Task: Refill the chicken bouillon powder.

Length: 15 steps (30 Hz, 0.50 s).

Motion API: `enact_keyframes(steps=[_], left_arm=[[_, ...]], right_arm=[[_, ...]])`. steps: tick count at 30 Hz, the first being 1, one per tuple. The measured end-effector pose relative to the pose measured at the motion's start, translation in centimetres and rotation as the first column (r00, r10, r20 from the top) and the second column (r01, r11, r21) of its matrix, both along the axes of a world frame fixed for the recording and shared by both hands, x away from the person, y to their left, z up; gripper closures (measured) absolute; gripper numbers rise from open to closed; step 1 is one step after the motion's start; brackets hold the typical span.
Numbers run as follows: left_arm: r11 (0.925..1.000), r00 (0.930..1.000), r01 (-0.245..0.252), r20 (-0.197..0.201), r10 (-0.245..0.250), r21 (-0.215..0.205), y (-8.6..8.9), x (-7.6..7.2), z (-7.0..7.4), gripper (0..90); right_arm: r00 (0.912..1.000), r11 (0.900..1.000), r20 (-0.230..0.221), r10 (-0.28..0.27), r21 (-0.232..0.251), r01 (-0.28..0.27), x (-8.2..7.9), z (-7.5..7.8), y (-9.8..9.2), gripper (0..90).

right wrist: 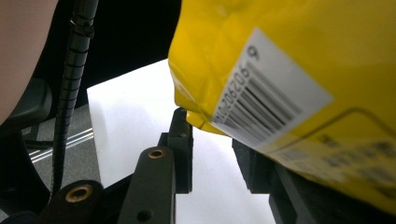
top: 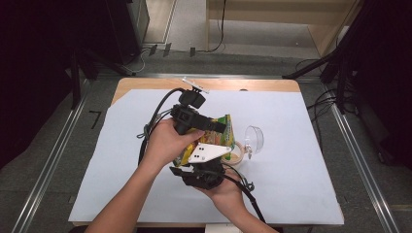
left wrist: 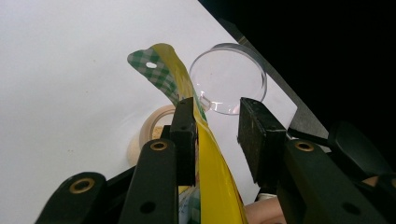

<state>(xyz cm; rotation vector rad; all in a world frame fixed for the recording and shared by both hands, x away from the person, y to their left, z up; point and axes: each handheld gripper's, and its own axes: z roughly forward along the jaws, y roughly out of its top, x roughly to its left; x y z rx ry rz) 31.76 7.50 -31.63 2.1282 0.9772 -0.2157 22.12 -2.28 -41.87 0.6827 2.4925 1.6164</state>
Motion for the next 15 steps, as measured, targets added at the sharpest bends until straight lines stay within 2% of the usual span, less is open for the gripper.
enact_keyframes(steps=[15], left_arm=[[1.0, 1.0, 0.004, -0.002, -0.004, -0.003, -0.05, -0.06, 0.0, 68.6]], right_arm=[[1.0, 1.0, -0.001, 0.002, -0.002, -0.002, -0.07, -0.02, -0.05, 70.5]])
